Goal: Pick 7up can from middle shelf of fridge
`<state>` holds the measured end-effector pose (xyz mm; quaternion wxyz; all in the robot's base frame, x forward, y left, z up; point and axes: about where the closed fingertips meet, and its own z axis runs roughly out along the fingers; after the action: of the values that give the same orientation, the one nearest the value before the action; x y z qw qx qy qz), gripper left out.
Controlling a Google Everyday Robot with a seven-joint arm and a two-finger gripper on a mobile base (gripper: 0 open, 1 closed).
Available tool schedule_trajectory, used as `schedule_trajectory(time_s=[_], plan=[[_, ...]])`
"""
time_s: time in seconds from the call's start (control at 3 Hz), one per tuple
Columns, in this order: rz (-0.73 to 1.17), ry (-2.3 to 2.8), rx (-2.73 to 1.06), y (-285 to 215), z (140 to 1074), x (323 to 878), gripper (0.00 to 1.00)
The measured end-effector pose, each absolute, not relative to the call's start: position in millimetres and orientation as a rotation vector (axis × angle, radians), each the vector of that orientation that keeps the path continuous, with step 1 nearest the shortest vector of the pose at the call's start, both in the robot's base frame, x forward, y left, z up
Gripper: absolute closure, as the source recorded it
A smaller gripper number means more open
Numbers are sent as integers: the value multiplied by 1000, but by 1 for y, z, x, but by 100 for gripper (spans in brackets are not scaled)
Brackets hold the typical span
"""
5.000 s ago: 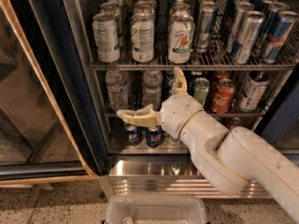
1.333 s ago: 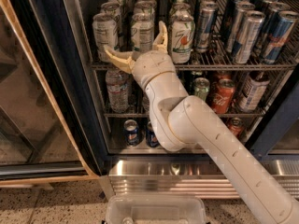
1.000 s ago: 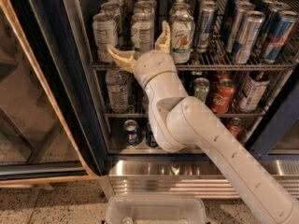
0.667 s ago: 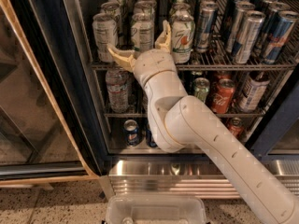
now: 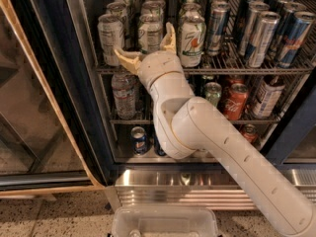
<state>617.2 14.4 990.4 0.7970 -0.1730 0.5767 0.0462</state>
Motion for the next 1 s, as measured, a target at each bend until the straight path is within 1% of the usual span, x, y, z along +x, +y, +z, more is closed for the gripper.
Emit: schedule_trajectory(time_s=[0.67, 1.0], plan=[[104, 1274, -369, 15, 982, 624, 22], [95, 1283, -360, 11, 980, 626, 24]])
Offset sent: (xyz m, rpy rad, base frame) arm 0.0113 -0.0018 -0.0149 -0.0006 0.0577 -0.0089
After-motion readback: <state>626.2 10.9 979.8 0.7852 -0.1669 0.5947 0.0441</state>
